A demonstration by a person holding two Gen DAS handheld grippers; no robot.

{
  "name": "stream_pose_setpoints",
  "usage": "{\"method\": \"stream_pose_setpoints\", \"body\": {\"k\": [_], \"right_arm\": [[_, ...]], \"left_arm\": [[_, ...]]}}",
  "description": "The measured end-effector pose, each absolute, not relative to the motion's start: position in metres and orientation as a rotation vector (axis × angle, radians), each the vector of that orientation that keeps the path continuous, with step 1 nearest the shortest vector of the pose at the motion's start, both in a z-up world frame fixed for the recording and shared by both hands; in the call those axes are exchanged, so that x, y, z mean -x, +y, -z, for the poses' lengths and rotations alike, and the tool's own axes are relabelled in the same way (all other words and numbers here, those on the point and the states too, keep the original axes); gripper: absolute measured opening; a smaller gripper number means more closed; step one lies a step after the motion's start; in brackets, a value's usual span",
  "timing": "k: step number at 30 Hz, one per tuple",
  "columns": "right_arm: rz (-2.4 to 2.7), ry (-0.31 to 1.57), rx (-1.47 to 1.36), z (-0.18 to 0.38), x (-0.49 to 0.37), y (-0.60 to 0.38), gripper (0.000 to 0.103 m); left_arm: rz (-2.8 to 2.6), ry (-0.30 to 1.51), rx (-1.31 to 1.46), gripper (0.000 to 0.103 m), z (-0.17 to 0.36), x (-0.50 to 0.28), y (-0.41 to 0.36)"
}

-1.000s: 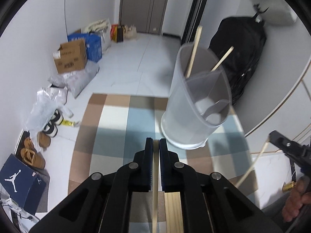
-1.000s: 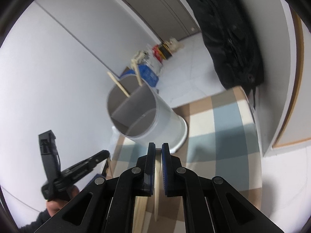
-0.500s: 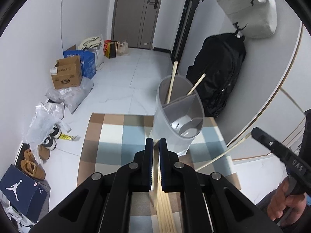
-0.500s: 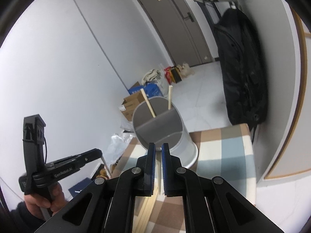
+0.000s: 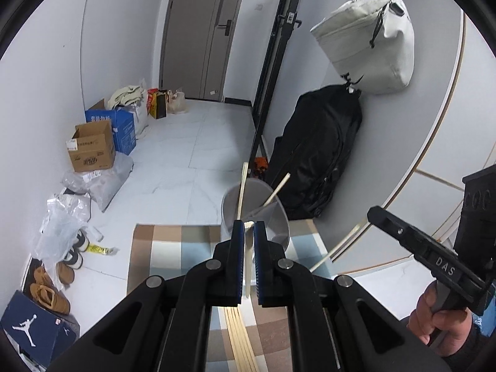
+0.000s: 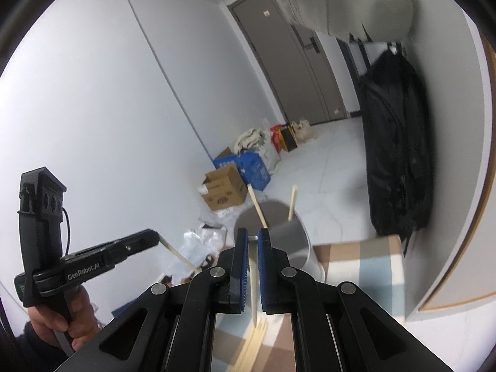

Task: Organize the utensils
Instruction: 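Raise both chopsticks over the utensil holder and release them inside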

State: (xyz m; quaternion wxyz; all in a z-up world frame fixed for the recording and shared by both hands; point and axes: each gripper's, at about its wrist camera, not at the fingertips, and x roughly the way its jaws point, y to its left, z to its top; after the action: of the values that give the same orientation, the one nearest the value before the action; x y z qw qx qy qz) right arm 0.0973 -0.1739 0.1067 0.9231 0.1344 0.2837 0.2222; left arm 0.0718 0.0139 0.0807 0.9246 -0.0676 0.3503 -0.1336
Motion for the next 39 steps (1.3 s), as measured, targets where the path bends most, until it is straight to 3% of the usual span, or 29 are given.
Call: {"method": "stream_pose_setpoints", "body": {"k": [17, 39], "right_arm": [[-0.435, 0.480, -0.249, -0.180, -0.178, -0.166, 0.006], [-0.457, 0.544, -0.162, -0.142, -0.234, -0.139, 0.006]], "left_arm": [[0.298, 0.632, 0.101, 0.002, -0.140, -0.125, 0.008], [0.312, 0.744, 0.010, 0.002, -0.102, -0.169, 0.002]]}}
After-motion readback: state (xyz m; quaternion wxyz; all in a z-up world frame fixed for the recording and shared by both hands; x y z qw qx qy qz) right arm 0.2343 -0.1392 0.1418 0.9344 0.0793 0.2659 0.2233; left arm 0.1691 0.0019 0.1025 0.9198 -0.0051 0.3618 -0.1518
